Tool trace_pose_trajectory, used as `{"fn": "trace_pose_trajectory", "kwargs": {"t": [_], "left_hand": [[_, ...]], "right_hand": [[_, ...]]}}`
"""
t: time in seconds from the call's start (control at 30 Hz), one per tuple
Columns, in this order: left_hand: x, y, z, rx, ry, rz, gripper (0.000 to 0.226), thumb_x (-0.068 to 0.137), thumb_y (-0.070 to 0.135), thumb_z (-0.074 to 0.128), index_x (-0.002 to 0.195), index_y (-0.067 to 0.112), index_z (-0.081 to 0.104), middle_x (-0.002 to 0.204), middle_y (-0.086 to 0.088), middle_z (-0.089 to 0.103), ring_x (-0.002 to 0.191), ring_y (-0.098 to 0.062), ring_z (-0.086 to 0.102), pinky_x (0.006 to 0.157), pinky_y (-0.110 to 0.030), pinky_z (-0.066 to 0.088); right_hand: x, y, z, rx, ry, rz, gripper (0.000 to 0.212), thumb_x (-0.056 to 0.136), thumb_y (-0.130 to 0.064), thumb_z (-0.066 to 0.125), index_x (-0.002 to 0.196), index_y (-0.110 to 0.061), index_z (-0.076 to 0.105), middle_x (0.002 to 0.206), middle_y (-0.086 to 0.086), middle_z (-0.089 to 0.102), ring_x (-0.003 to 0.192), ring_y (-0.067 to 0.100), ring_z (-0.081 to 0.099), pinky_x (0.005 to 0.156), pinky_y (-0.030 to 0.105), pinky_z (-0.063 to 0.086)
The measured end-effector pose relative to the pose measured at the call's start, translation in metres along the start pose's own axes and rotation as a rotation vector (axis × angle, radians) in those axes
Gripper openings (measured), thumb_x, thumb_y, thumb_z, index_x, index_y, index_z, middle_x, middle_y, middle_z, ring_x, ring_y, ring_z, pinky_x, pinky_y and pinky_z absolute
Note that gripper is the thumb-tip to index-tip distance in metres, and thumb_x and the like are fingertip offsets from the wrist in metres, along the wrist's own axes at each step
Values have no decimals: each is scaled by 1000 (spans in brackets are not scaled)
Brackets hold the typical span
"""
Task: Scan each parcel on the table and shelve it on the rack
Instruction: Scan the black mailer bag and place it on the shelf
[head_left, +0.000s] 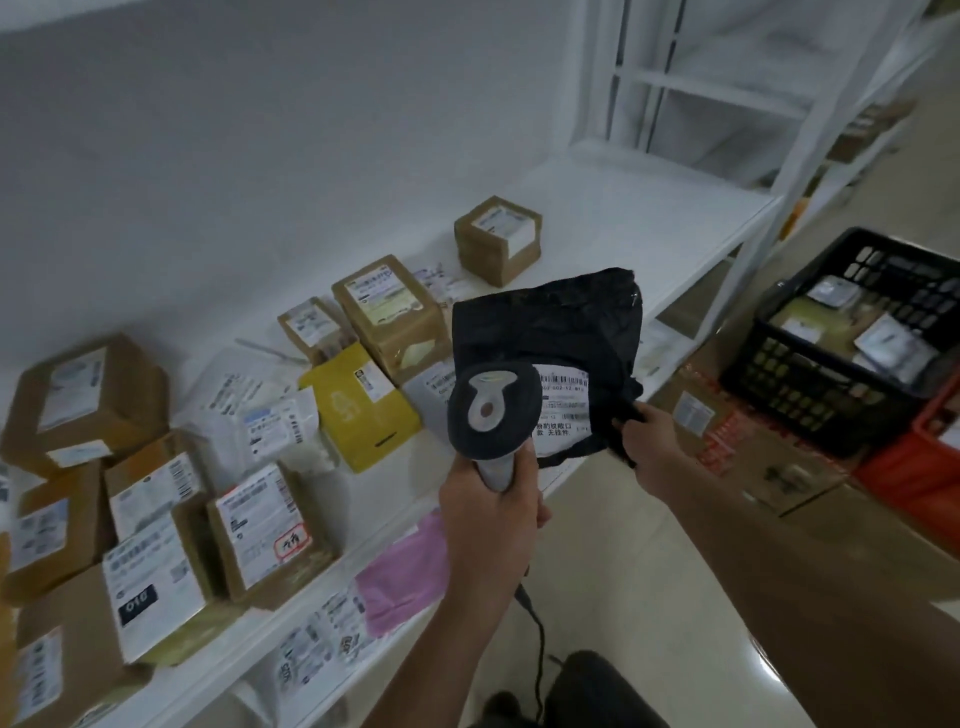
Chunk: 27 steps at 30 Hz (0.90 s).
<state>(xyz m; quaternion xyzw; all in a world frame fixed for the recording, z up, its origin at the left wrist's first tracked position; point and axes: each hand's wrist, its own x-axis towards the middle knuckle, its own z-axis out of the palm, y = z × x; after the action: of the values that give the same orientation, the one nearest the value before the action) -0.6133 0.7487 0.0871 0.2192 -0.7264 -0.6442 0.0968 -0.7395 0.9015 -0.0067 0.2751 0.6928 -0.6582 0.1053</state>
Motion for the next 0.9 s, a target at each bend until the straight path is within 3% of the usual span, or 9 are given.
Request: {"fn": "trace_pose_trajectory", "kwargs": {"t": [0.17,0.27,0.37,0.53,0.63,0.73,0.8,0.9], "left_hand": [[27,7,36,15,-24,13,31,92,20,66,81,-9,63,61,-20,64,42,-13,59,43,-14,46],[52,10,71,9,-22,3,32,92,21,66,82,-10,62,62,-22,63,43,-15,59,44,-15,47],[75,13,117,-1,9,-27,30,92,21,65,84,-7,63,61,-21,64,45,-17,61,45,-16,47],[110,17,205,-9,96,-140,30,92,22,66,80,-4,62,51,-9,62,44,-19,63,45,-21,48],[120,21,245,11,122,-171,23,92,19,66,78,1,61,48,-3,60,44,-21,61,44,-22,49],[125,24,270,24,153,-219,22,92,18,65,81,0,62,49,-5,60,44,-21,61,45,-22,50],[127,23,281,33,179,-249,22,92,18,65,82,-1,62,52,-7,60,44,-20,61,45,-19,49],[129,24,290,53,214,-280,22,93,18,64,83,-1,60,53,-10,59,43,-18,59,43,-17,46]], "right_hand": [[44,-24,-11,57,7,30,32,97,10,40,105,-15,57,87,5,59,73,17,57,67,29,53],[85,-45,-23,78,20,22,36,98,11,37,112,-14,58,84,2,58,72,16,57,59,24,50],[134,-65,-35,60,-27,17,41,97,12,35,123,-9,58,86,2,59,75,17,58,61,25,52],[221,-100,-67,-90,-97,49,45,97,11,34,132,-9,54,113,13,60,87,24,60,48,23,49],[268,-125,-91,-274,-151,-5,46,95,12,36,133,-6,54,110,13,59,80,22,58,56,24,48],[312,-145,-100,-482,-195,-127,47,91,9,38,132,-7,53,120,16,62,96,28,58,79,35,53],[330,-150,-94,-629,-215,-247,51,91,-1,47,140,-13,41,128,16,56,113,33,55,94,44,49],[333,-142,-77,-1033,-54,-529,73,92,-29,57,151,-26,14,144,17,31,132,39,31,108,55,29]]}}
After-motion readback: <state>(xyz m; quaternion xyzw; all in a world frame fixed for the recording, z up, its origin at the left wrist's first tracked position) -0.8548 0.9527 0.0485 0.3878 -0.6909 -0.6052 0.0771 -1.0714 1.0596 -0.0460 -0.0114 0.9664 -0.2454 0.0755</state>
